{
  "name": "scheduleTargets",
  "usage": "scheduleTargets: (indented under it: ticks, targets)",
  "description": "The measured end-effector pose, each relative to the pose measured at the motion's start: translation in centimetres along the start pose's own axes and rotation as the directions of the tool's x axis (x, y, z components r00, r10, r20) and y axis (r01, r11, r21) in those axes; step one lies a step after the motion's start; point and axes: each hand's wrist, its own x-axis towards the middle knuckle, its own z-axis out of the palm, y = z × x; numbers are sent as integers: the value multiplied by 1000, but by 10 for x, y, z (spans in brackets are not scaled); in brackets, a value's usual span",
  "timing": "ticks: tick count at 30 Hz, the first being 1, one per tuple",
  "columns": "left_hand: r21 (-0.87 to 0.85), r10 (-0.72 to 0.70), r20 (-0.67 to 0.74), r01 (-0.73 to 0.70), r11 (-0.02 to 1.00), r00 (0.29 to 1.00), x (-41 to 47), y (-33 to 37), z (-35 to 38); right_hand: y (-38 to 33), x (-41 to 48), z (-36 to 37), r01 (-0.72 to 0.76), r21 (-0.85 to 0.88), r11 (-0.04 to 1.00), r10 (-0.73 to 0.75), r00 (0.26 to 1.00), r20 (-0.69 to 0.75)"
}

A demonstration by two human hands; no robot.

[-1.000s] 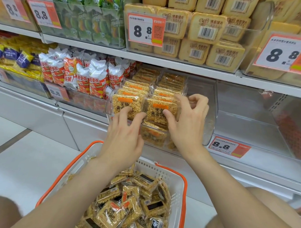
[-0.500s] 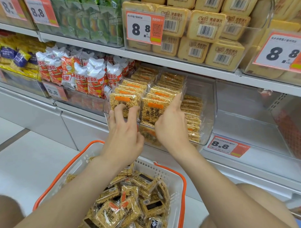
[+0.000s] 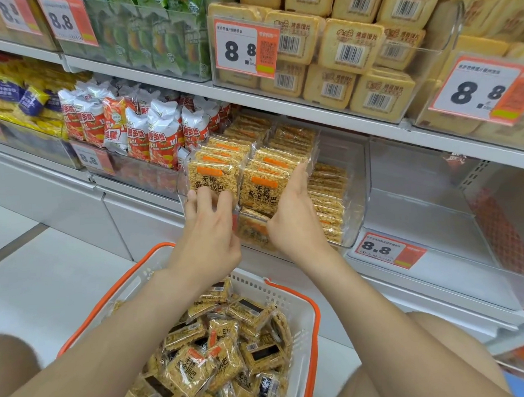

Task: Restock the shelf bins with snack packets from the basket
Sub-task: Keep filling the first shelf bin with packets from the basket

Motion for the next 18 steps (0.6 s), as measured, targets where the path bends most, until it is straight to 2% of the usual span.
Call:
scheduleTargets:
  ticks: [3,6,7,9,11,12,14,16,18]
  targets:
    - [-10,32,38,-32,999,999,-1,-5,-3,2,-5,2,9,-103,995,-28,981,-193]
    - [-19,60,9,-59,998,998,-6,-9,-5,2,-11,4,-1,-274,962,-104,925,-366]
    - [-7,65,-20,-65,998,998,-8,-10,-6,2,-14,3,33,-311,950,-165,898,-408]
    - [74,109,-80,-103,992,991,-12,-12,-7,-1,-21,3,192,-328,925,-327,843,-428]
    - [161,151,-62,-140,977,987,-15,-18,-8,-5,-32,8,373,-267,888,-446,842,-305]
    - [171,134,1,-133,976,991,-18,-22,-8,-6,-37,13,427,-218,878,-469,859,-206]
    - [174,6,201,-41,984,980,-22,-34,-4,-5,-46,30,458,-156,875,-462,887,12]
    - [271,-109,402,-4,963,909,-26,-47,5,1,-47,52,423,-184,887,-380,896,230]
    - [371,-159,549,-69,926,820,-32,-59,16,8,-45,75,410,-241,880,-296,869,396]
